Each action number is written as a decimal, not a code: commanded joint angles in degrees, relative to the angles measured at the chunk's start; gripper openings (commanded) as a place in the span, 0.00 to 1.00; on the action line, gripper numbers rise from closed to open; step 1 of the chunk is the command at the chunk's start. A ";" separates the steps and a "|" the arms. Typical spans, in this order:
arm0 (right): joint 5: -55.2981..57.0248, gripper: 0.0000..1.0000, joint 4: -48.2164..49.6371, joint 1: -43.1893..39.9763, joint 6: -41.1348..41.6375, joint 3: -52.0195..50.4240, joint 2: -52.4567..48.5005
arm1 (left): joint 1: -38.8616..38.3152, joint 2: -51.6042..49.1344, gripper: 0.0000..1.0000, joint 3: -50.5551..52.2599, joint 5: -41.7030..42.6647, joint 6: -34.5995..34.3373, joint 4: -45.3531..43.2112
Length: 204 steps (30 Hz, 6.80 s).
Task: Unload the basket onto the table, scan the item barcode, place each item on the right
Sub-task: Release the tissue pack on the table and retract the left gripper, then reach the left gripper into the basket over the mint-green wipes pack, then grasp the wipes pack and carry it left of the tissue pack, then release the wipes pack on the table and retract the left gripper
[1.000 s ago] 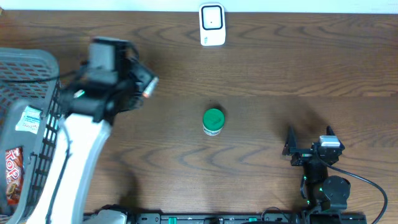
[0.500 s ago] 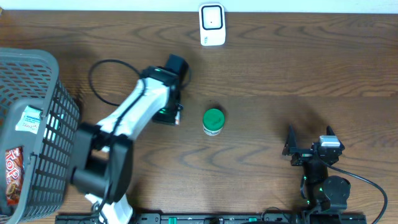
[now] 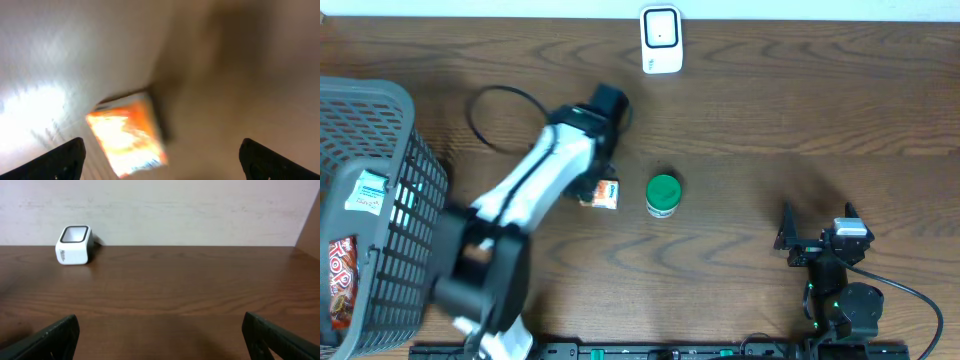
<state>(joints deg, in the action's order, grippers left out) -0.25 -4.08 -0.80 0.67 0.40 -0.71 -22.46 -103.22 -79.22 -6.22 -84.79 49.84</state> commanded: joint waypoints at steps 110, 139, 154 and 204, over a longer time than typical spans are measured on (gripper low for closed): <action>0.15 0.99 -0.22 -0.13 0.57 -0.09 0.15 | 20.87 38.53 0.07 17.75 -6.34 67.23 1.27; 0.15 0.99 -0.22 -0.13 0.57 -0.09 0.11 | -8.87 -7.39 0.33 19.74 -52.89 45.29 1.77; 0.15 0.99 -0.22 -0.13 0.57 -0.09 0.11 | -16.20 -3.32 0.82 17.53 -53.83 46.21 3.13; 0.15 0.99 -0.22 -0.13 0.57 -0.09 0.07 | 66.20 26.29 0.83 -3.15 -1.42 82.27 3.43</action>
<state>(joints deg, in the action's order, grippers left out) -0.25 -4.08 -0.80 0.67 0.40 -0.73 41.47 -71.24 -82.81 -17.50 -14.55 51.64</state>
